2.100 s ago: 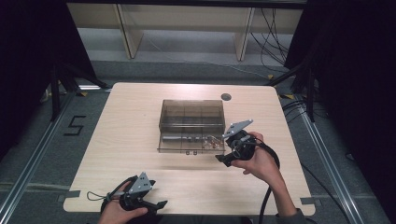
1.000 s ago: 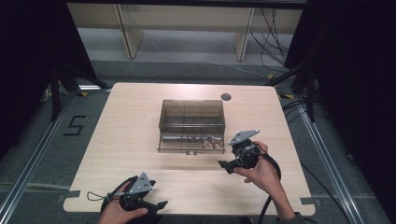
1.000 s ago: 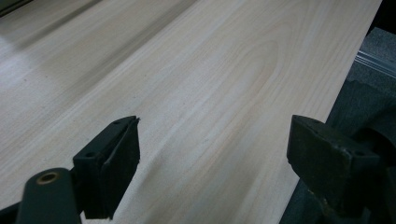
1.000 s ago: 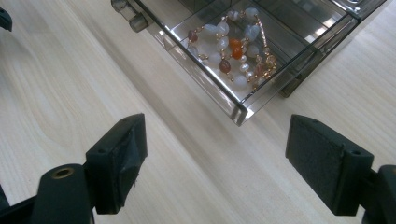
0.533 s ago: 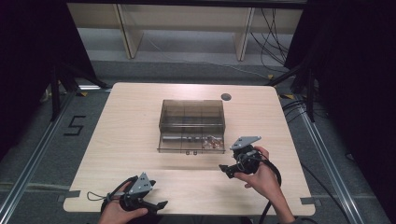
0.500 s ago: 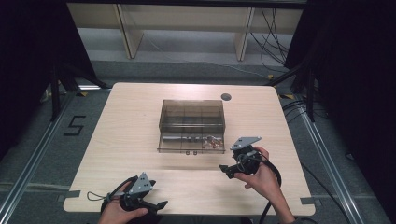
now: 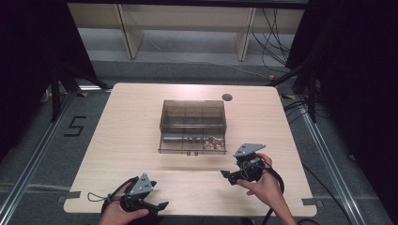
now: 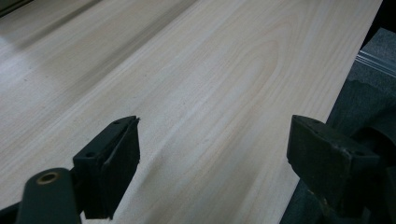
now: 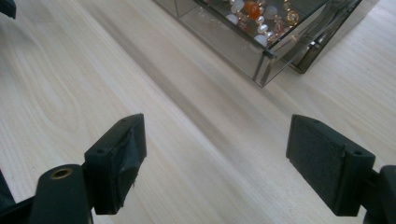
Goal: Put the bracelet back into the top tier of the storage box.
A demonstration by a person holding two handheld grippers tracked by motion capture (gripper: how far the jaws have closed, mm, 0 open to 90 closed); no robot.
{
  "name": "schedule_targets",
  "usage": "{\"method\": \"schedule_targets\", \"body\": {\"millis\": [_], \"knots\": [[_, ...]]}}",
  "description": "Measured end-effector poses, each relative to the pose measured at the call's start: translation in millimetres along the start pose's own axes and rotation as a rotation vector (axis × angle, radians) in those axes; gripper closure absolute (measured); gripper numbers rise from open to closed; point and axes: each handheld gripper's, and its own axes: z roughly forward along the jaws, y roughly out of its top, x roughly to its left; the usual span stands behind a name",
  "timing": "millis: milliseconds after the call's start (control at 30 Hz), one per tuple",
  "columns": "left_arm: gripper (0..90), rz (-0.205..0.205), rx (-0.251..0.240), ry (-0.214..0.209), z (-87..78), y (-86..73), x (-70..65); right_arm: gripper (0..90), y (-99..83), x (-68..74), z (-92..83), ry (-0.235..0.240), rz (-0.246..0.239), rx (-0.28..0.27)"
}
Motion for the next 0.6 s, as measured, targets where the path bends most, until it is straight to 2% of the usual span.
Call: {"method": "schedule_targets", "body": {"millis": [67,100,167,267,300,367,400,433,567,600], "knots": [[17.2,-0.003,-0.001,0.000,0.2,-0.1,-0.4,21.2,-1.7,2.1,-0.1,0.008,-0.002,0.001],[17.2,0.001,0.000,0.000,0.2,-0.1,-0.1,21.2,-2.7,3.9,0.2,0.002,0.013,-0.004],[17.2,-0.003,-0.003,-0.001,0.2,0.0,-0.4,21.1,-5.5,8.2,1.7,-0.015,0.007,-0.005],[17.2,0.002,0.000,0.000,-0.1,0.0,0.0,20.9,-9.7,12.2,5.9,0.000,0.004,-0.006],[17.2,0.001,-0.001,0.000,0.1,0.0,-0.2,20.9,-9.8,12.7,5.0,0.013,0.000,0.010],[17.2,-0.006,-0.007,-0.005,0.3,0.0,-1.0,20.9,-11.7,15.6,7.0,0.013,-0.003,-0.003],[17.2,-0.006,-0.008,-0.005,0.3,0.0,-0.9,20.9,-12.0,16.5,6.2,0.027,-0.002,0.012],[17.2,-0.002,-0.003,-0.001,0.1,-0.1,-0.4,20.8,-12.8,17.6,7.1,0.021,-0.005,-0.007],[17.3,-0.006,-0.007,-0.005,0.5,-0.1,-1.1,20.8,-14.8,21.2,5.6,0.036,0.013,-0.019],[17.2,-0.007,-0.009,-0.004,0.7,-0.2,-1.3,20.8,-15.7,21.0,6.0,0.036,-0.006,-0.024]]}}
